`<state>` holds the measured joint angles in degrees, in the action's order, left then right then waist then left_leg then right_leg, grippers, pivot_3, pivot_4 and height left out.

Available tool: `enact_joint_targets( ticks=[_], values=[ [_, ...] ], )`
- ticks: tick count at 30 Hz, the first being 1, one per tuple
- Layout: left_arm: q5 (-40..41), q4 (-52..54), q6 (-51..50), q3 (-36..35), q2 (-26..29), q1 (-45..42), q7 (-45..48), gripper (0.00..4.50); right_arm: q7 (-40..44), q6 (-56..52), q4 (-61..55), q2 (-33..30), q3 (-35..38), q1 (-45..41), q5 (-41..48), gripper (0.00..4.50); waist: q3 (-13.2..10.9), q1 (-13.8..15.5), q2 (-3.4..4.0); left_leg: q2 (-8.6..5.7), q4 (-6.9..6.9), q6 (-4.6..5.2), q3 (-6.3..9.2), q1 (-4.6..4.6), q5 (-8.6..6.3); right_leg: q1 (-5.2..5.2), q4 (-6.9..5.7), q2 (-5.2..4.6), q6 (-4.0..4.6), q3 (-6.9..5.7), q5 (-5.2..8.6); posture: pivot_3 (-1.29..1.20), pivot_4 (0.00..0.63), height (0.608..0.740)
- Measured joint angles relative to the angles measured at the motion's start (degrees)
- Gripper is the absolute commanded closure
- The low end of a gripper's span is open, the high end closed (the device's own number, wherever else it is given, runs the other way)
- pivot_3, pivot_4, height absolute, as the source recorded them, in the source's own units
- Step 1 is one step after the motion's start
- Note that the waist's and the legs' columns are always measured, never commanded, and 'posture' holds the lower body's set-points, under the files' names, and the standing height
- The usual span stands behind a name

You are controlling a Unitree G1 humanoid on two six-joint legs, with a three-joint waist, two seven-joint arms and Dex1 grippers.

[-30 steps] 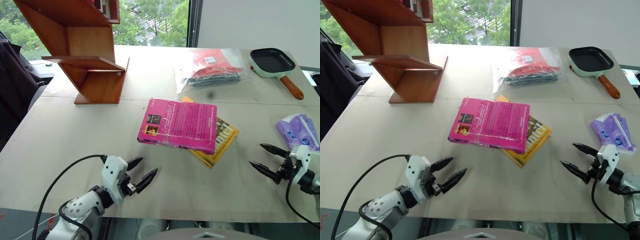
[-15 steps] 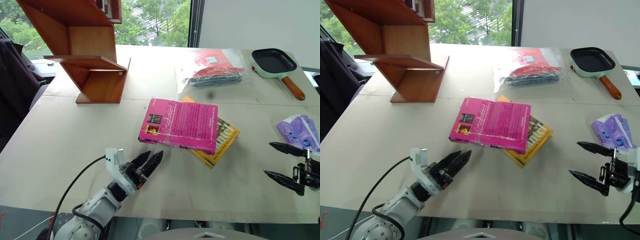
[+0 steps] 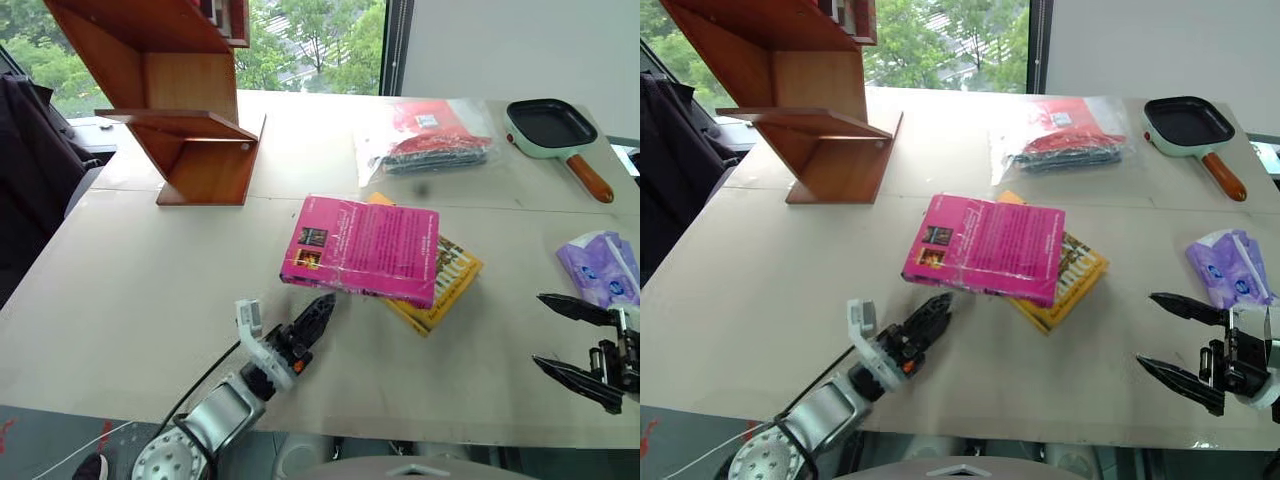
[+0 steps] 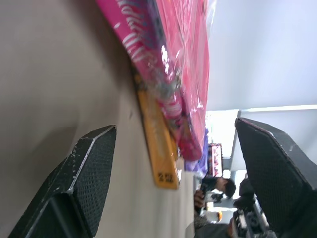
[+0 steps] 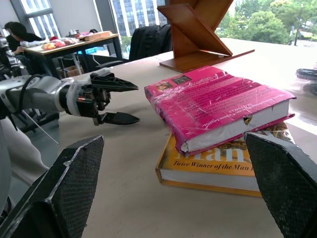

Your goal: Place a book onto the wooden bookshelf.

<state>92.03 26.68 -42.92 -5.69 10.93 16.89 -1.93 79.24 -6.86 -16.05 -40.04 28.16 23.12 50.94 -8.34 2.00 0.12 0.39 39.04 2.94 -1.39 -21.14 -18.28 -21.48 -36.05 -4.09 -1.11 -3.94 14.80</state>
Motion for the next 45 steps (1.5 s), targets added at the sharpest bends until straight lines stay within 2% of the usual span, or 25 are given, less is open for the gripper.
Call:
enact_joint_targets(
  ticks=[7, 11, 16, 24, 25, 26, 31, 32, 38, 45],
  values=[
    [0.3, -7.1, -1.8, 2.4, 0.3, -8.5, -1.4, 0.56, -1.5, -0.6, -1.5, 0.1, 0.1, -1.4, -0.2, 0.0, 0.0, 0.3, 0.03, -0.03, 0.07, -0.01, -0.01, -0.01, 0.01, 0.0, -0.07, 0.09, -0.07, 0.01, -0.04, 0.0, 0.15, 0.74],
    [0.3, -10.7, -1.4, 2.4, -1.7, -13.4, -2.2, 0.56, -2.4, -1.0, -2.5, 0.1, 1.7, -0.9, 0.1, 0.0, 0.0, 0.4, 0.02, -0.05, 0.16, 0.0, -0.02, -0.01, 0.01, 0.02, -0.13, 0.08, -0.22, 0.03, -0.13, 0.0, 0.15, 0.74],
    [0.2, -13.5, -0.1, 1.5, -4.7, -15.4, -2.4, 0.56, -3.2, -1.9, -4.7, 0.8, 3.2, 0.8, 1.3, 0.0, 0.0, 0.4, 0.02, -0.05, 0.15, -0.01, -0.01, 0.01, 0.01, 0.02, -0.17, 0.08, -0.23, 0.03, -0.13, 0.0, 0.15, 0.74],
    [-0.9, -15.3, -0.7, 0.9, -5.1, -16.8, -2.1, 0.56, -4.7, -2.9, -6.6, 2.1, 3.4, 1.1, 2.1, 0.0, 0.1, 0.4, 0.03, -0.05, 0.16, -0.02, -0.02, 0.09, 0.02, 0.03, -0.28, 0.08, -0.23, 0.05, -0.13, 0.0, 0.15, 0.74],
    [-1.0, -15.5, -0.8, 0.9, -5.1, -16.9, -2.0, 1.08, -4.8, -2.9, -6.6, 2.2, 3.4, 1.0, 2.1, 0.0, 0.1, 0.4, 0.04, -0.05, 0.17, -0.02, -0.02, 0.1, 0.02, 0.03, -0.28, 0.08, -0.23, 0.05, -0.13, 0.0, 0.15, 0.74],
    [-1.3, -15.7, -1.1, 0.8, -5.1, -17.1, -2.0, 1.31, -4.9, -2.9, -6.6, 2.3, 3.4, 0.9, 2.1, 0.0, 0.1, 0.4, 0.04, -0.05, 0.16, -0.02, -0.02, 0.1, 0.02, 0.03, -0.29, 0.08, -0.23, 0.05, -0.13, 0.0, 0.15, 0.74],
    [-2.0, -16.1, -1.9, 0.1, -5.1, -17.4, -0.9, 3.67, -5.3, -2.9, -6.7, 2.5, 3.4, 0.5, 2.0, 0.0, 0.1, 0.4, 0.05, -0.05, 0.17, -0.02, -0.02, 0.1, 0.02, 0.03, -0.3, 0.08, -0.23, 0.05, -0.13, 0.0, 0.15, 0.74],
    [-2.0, -16.1, -2.0, -0.2, -5.1, -17.4, -0.7, 3.91, -5.5, -2.9, -6.7, 2.6, 3.4, 0.4, 2.0, 0.0, 0.1, 0.4, 0.05, -0.05, 0.16, -0.02, -0.02, 0.1, 0.02, 0.03, -0.3, 0.08, -0.22, 0.06, -0.12, 0.0, 0.15, 0.74],
    [-4.7, -13.8, -1.9, -1.1, -2.8, -15.5, 2.7, 3.91, -6.1, -3.0, -7.0, 3.0, 3.0, -0.6, 2.0, 0.0, 0.1, 0.1, 0.0, -0.05, 0.14, -0.02, -0.02, 0.08, 0.01, -0.01, -0.29, 0.09, -0.22, 0.09, -0.12, 0.0, 0.15, 0.74],
    [-16.6, -4.2, 4.1, -6.8, 6.0, -15.5, 10.3, 3.91, -6.1, -4.2, -6.3, 2.8, 2.0, -3.8, 1.9, 0.0, 0.0, 0.5, -0.16, -0.07, 0.15, -0.02, -0.01, 0.01, 0.01, -0.04, -0.24, 0.04, -0.02, 0.08, 0.0, 0.0, 0.15, 0.74]
  ],
)
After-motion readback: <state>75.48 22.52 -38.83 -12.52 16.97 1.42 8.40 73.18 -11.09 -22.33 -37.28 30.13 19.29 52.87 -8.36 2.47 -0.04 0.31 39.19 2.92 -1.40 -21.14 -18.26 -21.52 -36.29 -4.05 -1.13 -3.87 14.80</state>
